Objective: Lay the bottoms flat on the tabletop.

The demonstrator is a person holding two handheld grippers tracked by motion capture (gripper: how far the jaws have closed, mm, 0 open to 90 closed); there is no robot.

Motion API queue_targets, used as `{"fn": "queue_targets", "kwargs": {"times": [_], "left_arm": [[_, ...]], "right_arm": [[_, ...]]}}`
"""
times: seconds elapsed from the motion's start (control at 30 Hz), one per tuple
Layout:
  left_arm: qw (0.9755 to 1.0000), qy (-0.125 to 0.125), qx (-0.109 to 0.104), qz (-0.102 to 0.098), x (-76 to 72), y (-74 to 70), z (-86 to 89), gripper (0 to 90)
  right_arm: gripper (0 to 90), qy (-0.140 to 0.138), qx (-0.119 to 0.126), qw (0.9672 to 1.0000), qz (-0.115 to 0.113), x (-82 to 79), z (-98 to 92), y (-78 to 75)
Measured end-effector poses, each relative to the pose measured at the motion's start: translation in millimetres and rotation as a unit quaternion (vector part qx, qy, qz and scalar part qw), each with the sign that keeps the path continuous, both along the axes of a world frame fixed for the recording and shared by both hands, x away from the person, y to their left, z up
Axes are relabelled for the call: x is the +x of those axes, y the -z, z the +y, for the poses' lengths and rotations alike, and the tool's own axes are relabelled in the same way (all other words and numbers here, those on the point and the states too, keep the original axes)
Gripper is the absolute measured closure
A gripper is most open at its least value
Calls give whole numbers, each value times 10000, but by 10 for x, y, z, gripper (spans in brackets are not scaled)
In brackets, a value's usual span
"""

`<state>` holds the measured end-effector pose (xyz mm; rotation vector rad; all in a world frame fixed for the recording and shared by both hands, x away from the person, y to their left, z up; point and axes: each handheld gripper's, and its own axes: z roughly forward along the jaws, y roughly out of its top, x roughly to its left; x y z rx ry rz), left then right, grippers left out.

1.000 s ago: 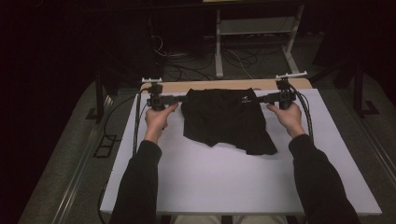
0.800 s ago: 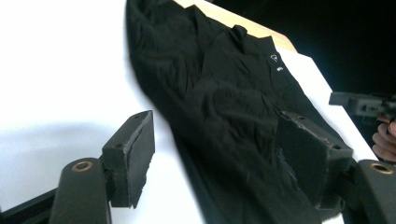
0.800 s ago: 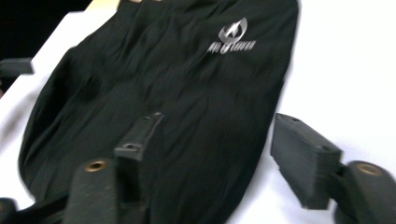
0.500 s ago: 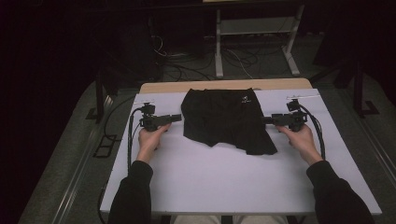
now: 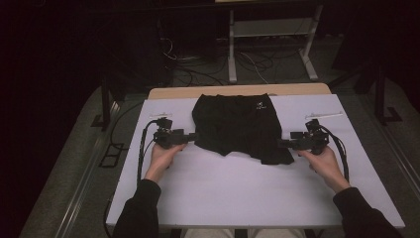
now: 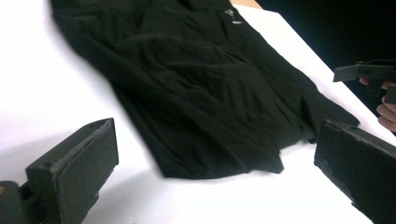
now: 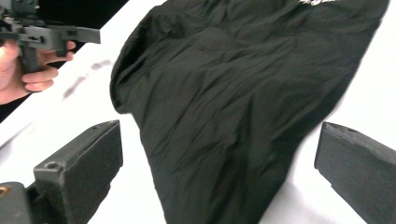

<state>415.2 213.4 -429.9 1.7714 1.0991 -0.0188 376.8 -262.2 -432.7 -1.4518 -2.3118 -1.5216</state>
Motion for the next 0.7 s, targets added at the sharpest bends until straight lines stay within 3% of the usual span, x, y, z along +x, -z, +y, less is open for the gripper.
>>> {"fn": "queue_targets", "kwargs": {"times": [0.23, 0.27, 0.37, 0.47, 0.57, 0.63, 0.67, 0.7], "left_arm": [[9997, 213, 97, -106, -141, 13, -124, 0], [9995, 248, 164, -63, -152, 42, -157, 0], [9982, 432, 406, -16, -160, 135, -310, 0], [9959, 708, 567, -47, -166, 179, -474, 57], [9930, 889, 754, -186, -177, 189, -636, 148], [9917, 940, 844, -220, -178, 197, -706, 152], [9901, 946, 989, -310, -186, 202, -767, 208], [9845, 848, 1455, -498, -202, 212, -882, 246]], "right_arm": [[6, -49, -161, 9998, 51, -139, -4, 65], [6, -67, -324, 9994, 77, -173, -2, 107], [6, -132, -445, 9988, 180, -194, 15, 178], [18, -304, -610, 9974, 237, -201, 102, 244], [147, -485, -788, 9954, 226, -213, 234, 288], [168, -443, -912, 9948, 128, -224, 271, 282], [390, -561, -933, 9940, 96, -220, 329, 268], [477, -632, -935, 9936, 96, -219, 352, 263]]}}
